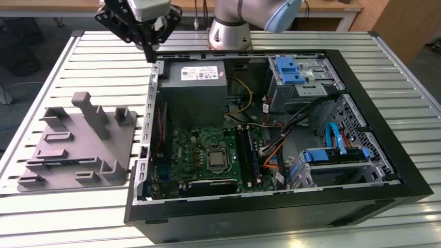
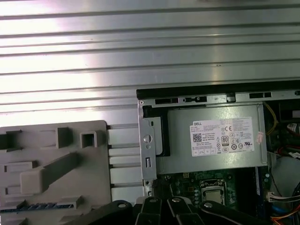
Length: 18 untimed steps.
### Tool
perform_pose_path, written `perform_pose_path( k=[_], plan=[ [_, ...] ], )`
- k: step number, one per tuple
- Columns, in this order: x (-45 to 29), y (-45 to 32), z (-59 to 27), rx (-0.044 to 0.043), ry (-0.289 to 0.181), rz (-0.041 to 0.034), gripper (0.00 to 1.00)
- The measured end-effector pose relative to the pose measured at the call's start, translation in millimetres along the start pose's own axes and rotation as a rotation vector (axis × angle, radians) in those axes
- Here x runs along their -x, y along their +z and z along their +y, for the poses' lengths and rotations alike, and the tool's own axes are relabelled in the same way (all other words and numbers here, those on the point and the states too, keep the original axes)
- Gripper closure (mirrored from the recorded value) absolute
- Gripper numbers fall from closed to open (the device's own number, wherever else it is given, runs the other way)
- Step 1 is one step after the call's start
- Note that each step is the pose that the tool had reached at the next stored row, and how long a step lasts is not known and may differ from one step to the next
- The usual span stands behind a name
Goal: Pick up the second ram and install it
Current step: 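Reach for the second ram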
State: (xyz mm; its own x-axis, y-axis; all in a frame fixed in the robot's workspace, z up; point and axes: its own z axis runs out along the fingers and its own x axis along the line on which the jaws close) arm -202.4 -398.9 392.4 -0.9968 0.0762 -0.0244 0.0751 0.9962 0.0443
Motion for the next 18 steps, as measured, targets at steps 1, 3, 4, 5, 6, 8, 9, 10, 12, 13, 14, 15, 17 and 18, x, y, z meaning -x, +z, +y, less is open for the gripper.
perform_pose_path(
  k=[1, 3, 4, 5, 6, 8, 9, 10, 12, 13, 14, 15, 17, 18],
  plan=[
    [-2.8, 0.0, -0.2, 0.0, 0.0, 0.0, 0.9],
    [-8.5, 0.0, -0.6, 0.0001, 0.0, 0.0, 0.9],
    [-11.0, 0.0, -0.8, 0.0, 0.0, 0.0, 0.9],
    [-13.4, 0.0, -1.0, 0.0, 0.0, 0.0, 0.9],
    [-16.3, 0.0, -1.3, 0.0001, 0.0, -0.0001, 0.9],
    [-22.1, 0.1, -1.7, 0.0001, 0.0, -0.0001, 0.9],
    [-24.9, 0.1, -1.9, 0.0001, 0.0, 0.0, 0.9],
    [-27.6, 0.1, -2.1, 0.0001, 0.0, 0.0, 0.9],
    [-32.7, 0.1, -2.5, 0.0, 0.0, 0.0, 0.9],
    [-35.4, 0.2, -2.7, 0.0, 0.0, 0.0, 0.9],
    [-37.8, 0.3, -2.9, 0.0001, 0.0, -0.0001, 0.9],
    [-40.3, 0.3, -3.1, 0.0001, 0.0, -0.0001, 0.9],
    [-45.2, 0.3, -3.5, 0.0, 0.0, 0.0, 0.9],
    [-47.5, 0.4, -3.7, 0.0001, 0.0, -0.0001, 0.9]
  ],
)
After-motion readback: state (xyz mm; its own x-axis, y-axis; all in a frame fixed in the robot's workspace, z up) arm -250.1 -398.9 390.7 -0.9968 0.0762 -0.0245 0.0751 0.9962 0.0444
